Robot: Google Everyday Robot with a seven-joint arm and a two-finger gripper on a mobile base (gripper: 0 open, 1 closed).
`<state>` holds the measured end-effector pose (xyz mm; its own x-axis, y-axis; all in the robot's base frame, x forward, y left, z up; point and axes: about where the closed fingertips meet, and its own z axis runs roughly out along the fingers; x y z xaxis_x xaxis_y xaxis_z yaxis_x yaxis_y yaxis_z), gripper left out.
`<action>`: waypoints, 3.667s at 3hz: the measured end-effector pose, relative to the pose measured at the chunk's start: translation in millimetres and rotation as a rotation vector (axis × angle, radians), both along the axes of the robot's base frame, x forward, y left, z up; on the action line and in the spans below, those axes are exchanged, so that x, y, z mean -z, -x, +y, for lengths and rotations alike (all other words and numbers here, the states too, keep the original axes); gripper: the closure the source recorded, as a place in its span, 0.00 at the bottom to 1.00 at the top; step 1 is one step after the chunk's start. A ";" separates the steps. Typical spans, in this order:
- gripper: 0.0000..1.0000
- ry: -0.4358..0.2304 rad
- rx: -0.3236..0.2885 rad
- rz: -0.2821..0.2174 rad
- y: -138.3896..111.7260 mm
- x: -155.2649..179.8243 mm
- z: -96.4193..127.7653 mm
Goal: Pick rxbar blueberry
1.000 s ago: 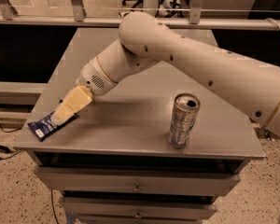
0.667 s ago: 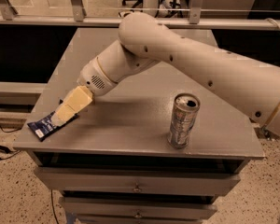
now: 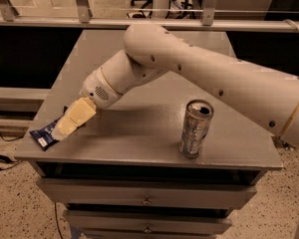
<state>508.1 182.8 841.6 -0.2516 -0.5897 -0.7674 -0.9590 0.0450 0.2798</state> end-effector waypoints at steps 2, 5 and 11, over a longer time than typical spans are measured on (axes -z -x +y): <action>0.35 -0.010 -0.002 0.008 3.4 2.0 2.5; 1.00 -0.015 0.001 0.023 5.7 4.0 3.6; 1.00 -0.029 0.077 -0.121 17.8 -51.5 -27.2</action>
Offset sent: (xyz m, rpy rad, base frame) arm -0.0030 0.0003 -0.0033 0.0187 0.0163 -0.0084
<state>490.2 155.6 893.1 -0.2002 -0.5489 -0.8116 -0.9798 0.1136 0.1648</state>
